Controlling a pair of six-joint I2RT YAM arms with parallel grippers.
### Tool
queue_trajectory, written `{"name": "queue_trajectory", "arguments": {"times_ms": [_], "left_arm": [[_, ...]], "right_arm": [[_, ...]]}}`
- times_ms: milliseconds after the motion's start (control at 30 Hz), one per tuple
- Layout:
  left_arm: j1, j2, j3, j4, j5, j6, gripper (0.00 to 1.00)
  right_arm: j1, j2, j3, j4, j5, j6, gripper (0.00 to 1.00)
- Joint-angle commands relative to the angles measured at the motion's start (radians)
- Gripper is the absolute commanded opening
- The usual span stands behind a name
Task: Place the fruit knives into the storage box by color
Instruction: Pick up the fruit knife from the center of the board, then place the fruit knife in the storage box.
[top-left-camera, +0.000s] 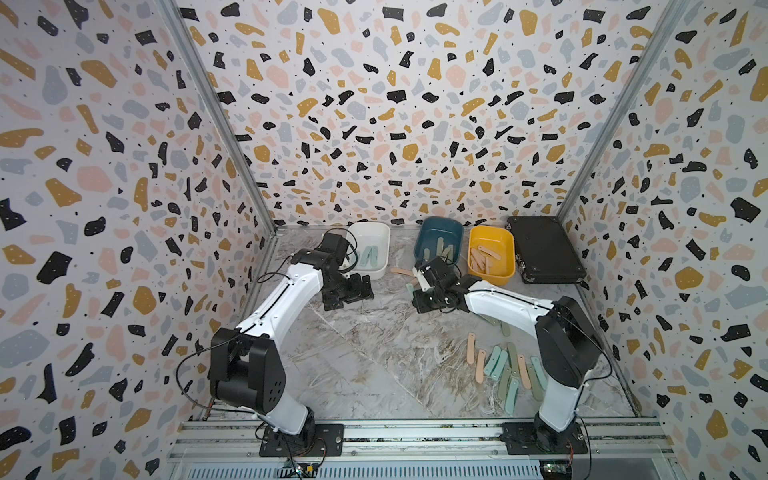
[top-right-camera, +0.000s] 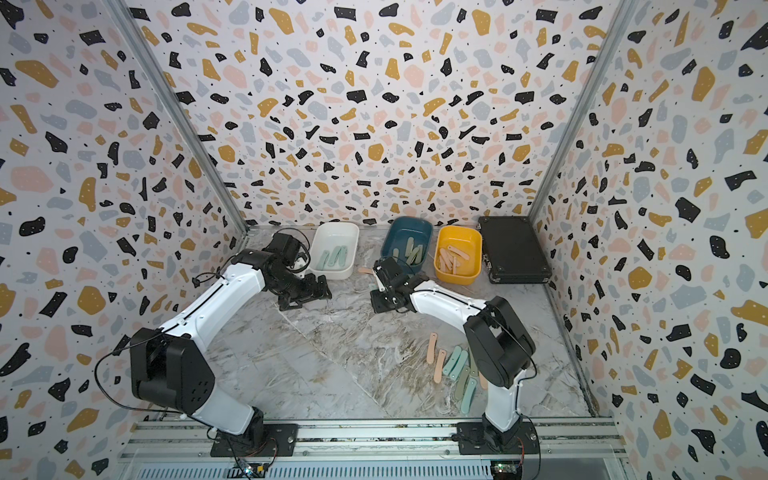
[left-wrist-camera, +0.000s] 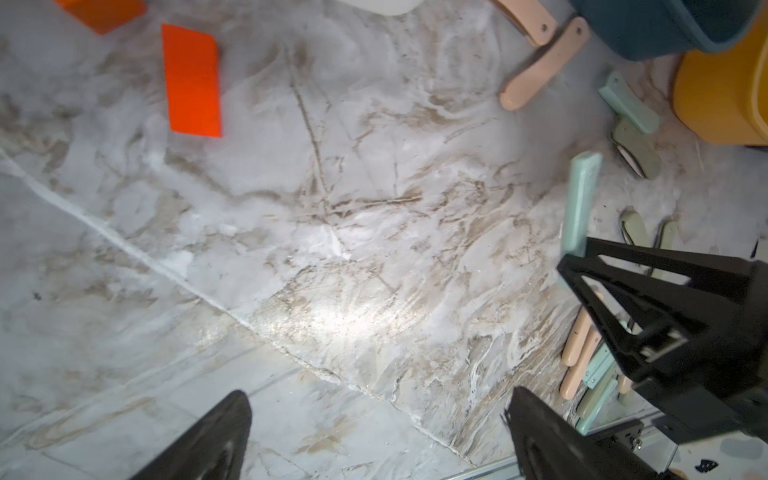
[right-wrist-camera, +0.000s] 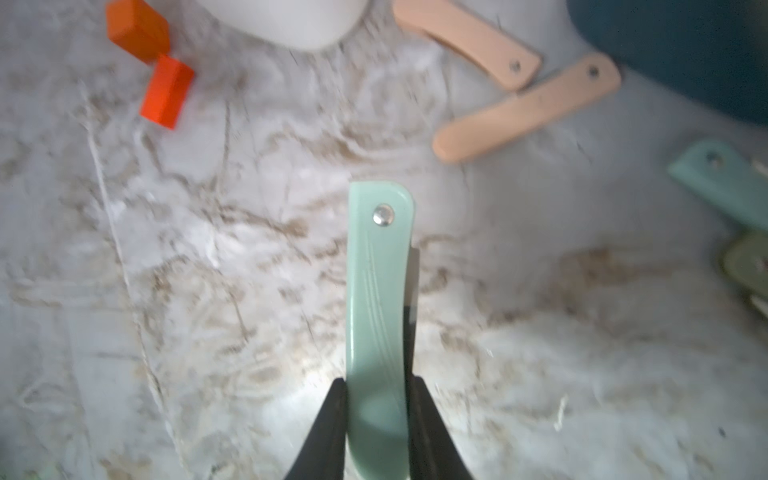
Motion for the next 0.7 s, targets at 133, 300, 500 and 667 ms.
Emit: {"name": "queue_trajectory", "arguments": {"times_ms": [133, 300, 500, 667], "left_arm": [[0.051, -0.051, -0.016, 0.01, -0.045, 0.005, 0.99], [0.055, -0.064, -0.043, 0.014, -0.044, 0.003, 0.99], [0.055, -0.079, -0.054, 0.002, -0.054, 0.009, 0.99], [0.056, -0.093, -0.05, -0.013, -0.067, 0.011, 0.99]], "right_arm": [[0.007, 0.217, 0.37, -0.032, -0.028, -0.061, 0.13], [0.008, 0.381, 0.596, -0.013, -0.062, -0.095, 0.14], [0.008, 0.534, 0.792, -0.004, -0.016, -0.13, 0.14], [0.008, 0.662, 0.983, -0.005, 0.017, -0.147, 0.15]]}}
